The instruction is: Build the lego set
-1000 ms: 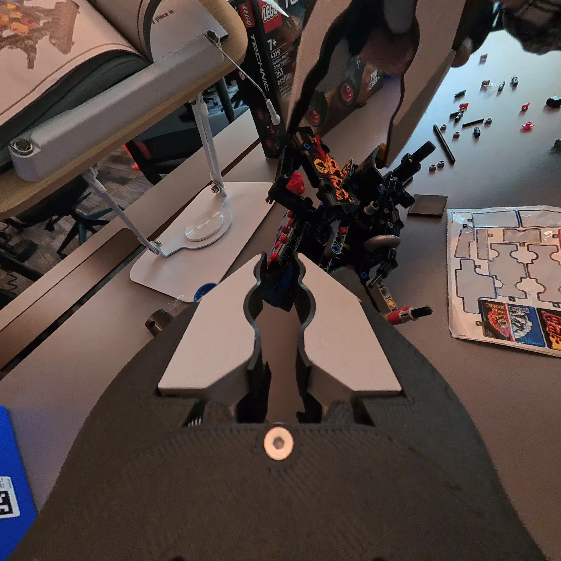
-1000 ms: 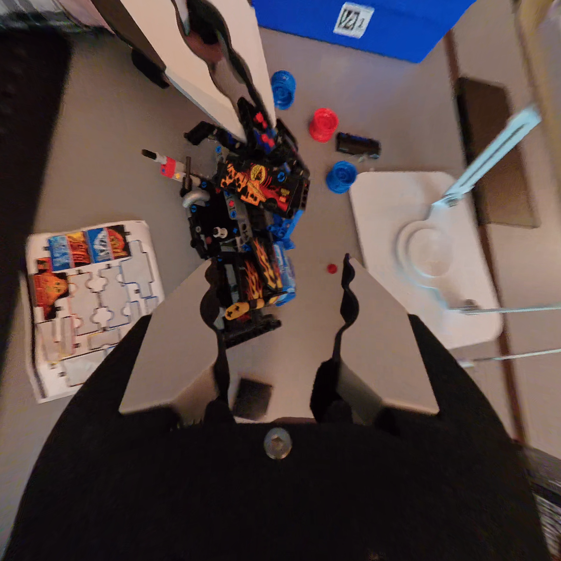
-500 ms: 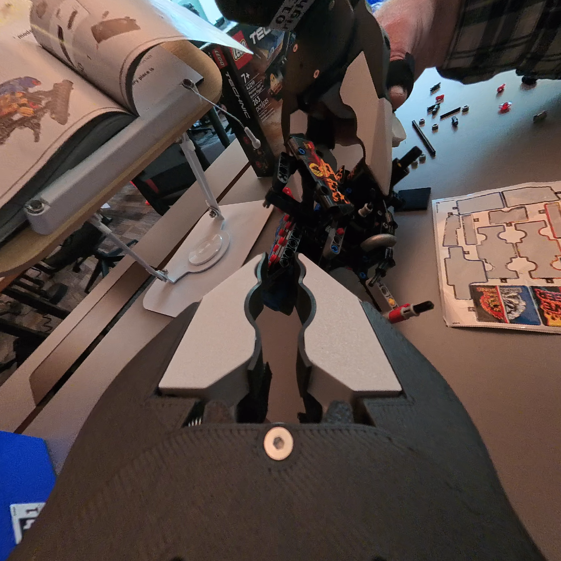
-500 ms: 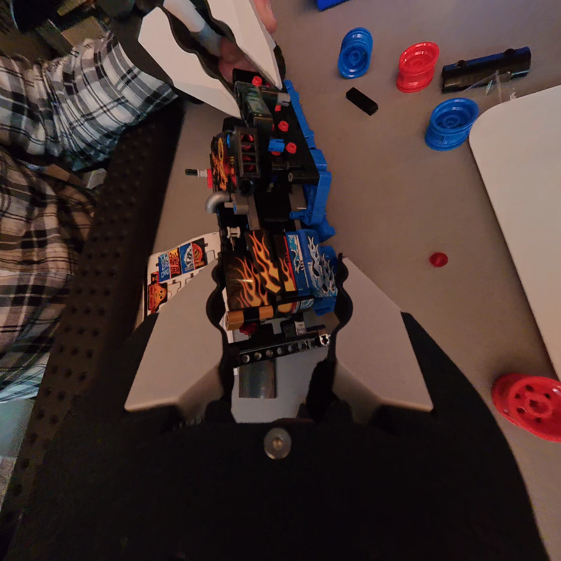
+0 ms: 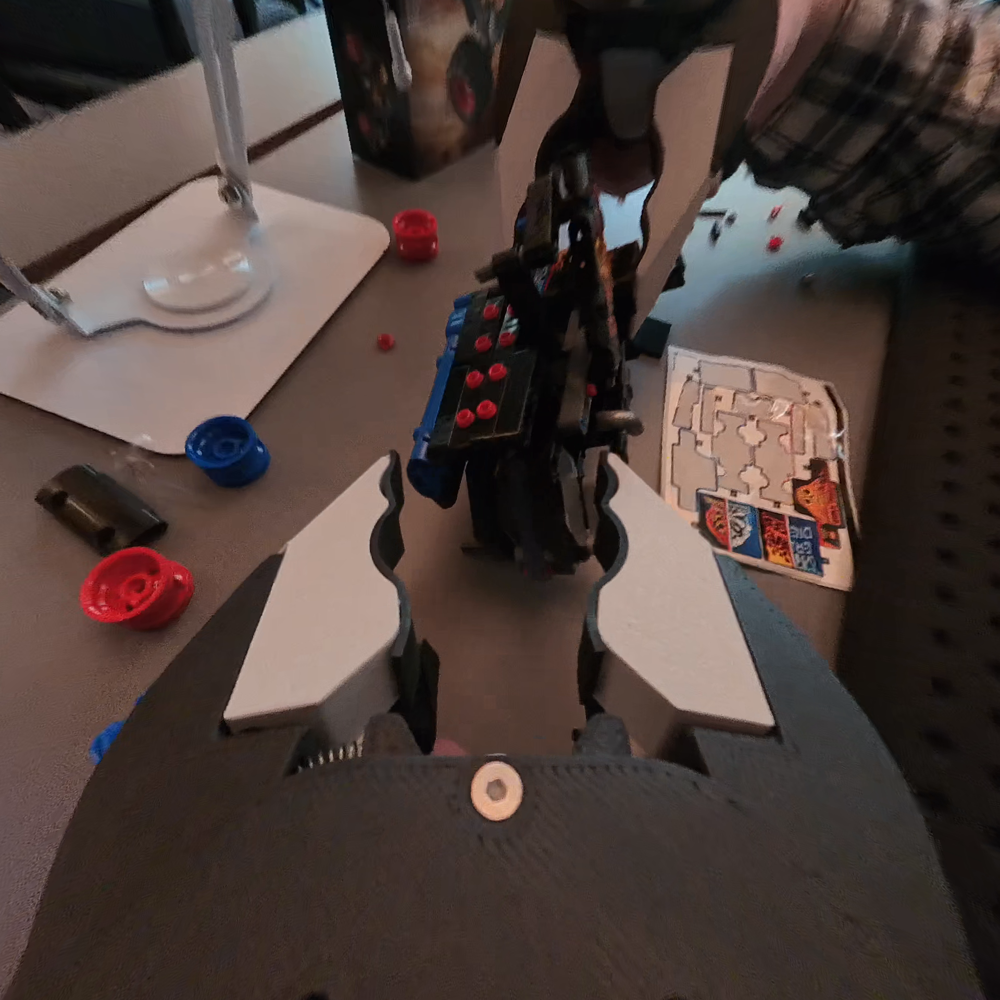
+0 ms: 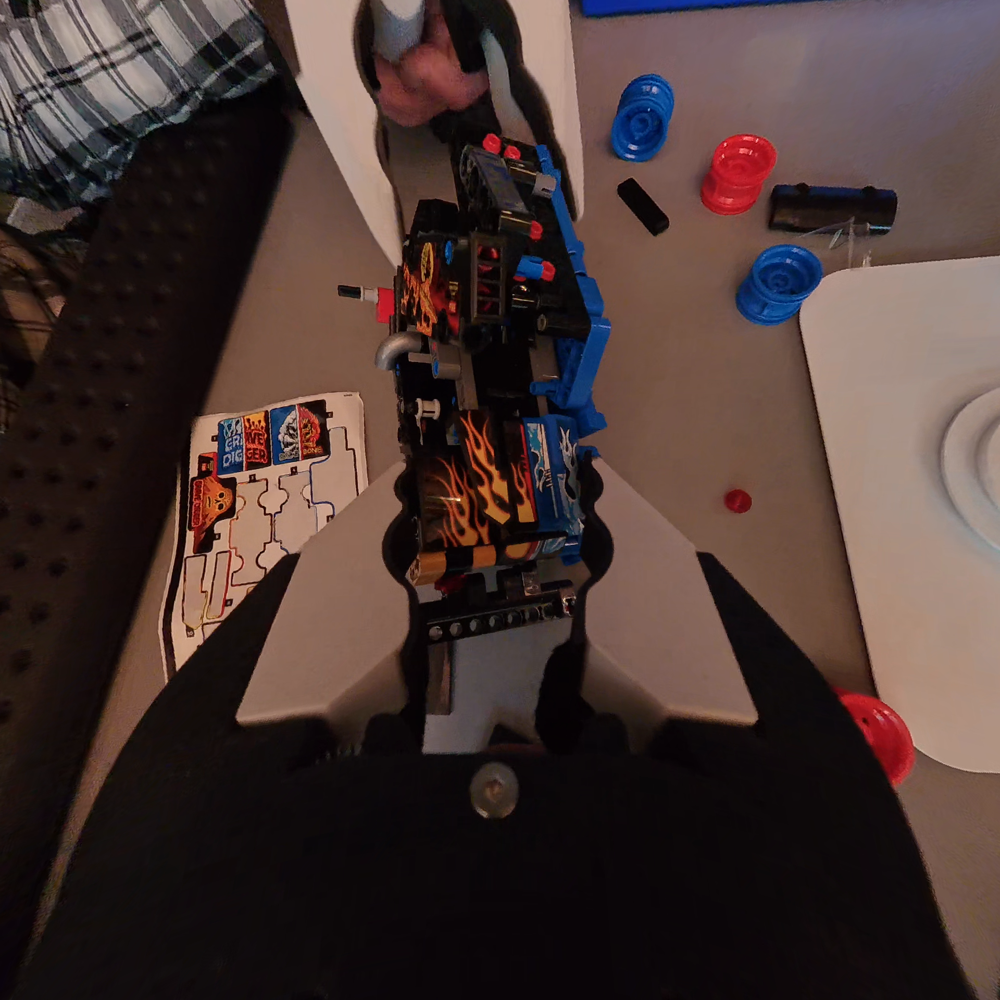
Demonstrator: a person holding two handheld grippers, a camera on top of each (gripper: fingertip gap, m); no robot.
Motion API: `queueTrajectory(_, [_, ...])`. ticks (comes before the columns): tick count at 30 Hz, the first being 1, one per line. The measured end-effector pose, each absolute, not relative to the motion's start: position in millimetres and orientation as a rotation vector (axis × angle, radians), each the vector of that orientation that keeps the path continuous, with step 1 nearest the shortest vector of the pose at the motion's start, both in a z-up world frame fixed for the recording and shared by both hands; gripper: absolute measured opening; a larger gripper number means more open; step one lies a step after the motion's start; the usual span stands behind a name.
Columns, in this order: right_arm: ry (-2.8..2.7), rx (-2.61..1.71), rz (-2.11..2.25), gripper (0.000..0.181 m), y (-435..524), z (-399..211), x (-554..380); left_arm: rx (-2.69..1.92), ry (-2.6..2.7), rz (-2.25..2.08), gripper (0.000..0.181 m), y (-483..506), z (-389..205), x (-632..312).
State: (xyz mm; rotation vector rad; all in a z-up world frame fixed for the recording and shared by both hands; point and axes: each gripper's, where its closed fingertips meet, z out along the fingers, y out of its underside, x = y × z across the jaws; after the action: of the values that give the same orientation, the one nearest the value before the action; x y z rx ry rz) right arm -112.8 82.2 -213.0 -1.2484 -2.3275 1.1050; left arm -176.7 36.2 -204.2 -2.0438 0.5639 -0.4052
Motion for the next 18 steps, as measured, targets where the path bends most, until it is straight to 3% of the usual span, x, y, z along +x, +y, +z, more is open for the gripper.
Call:
queueTrajectory(8, [-2.35,-1.191,1.068,0.061,82.9,-213.9,-108.3,-2.09,0.602,-0.361,0.06,39.6,-219.7,-172.2])
queueTrajectory(18, [-2.389,-1.269,1.17,0.076,93.8,-212.7,-88.6,-1.81,0.967,0.444,0.058,43.6,-204.2,-166.2])
